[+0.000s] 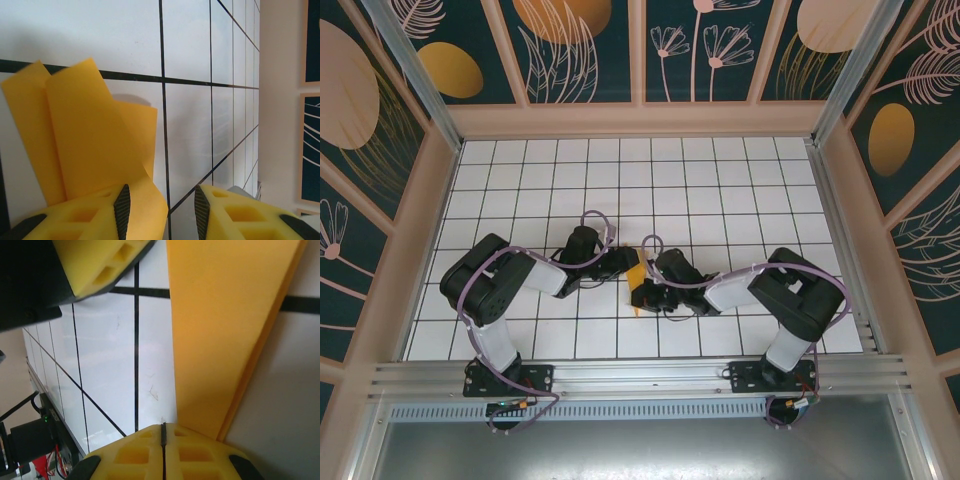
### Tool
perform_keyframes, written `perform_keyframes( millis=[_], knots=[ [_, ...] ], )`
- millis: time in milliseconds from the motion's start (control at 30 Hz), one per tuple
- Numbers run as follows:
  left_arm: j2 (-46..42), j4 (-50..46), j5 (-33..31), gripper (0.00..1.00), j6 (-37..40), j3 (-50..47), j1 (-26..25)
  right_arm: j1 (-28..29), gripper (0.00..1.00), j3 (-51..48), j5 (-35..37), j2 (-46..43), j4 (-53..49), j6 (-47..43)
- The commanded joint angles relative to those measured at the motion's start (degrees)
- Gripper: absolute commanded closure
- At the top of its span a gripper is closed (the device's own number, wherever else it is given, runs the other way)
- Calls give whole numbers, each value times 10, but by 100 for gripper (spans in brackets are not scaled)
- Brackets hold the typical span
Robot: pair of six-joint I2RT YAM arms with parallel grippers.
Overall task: Fold a paper plane with a square sheet of paper (pick it up from the middle)
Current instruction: Fold the wing for the fifth time at the center of the table.
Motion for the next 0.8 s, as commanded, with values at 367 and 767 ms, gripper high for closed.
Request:
perform_keyframes(
  millis=[367, 767],
  knots=[
    [32, -101, -39, 64, 20, 5, -2, 22, 92, -9, 18, 9, -70, -19],
    [37, -119, -49, 64, 25, 14, -2, 12, 96, -2, -4, 10, -103, -55]
  ],
)
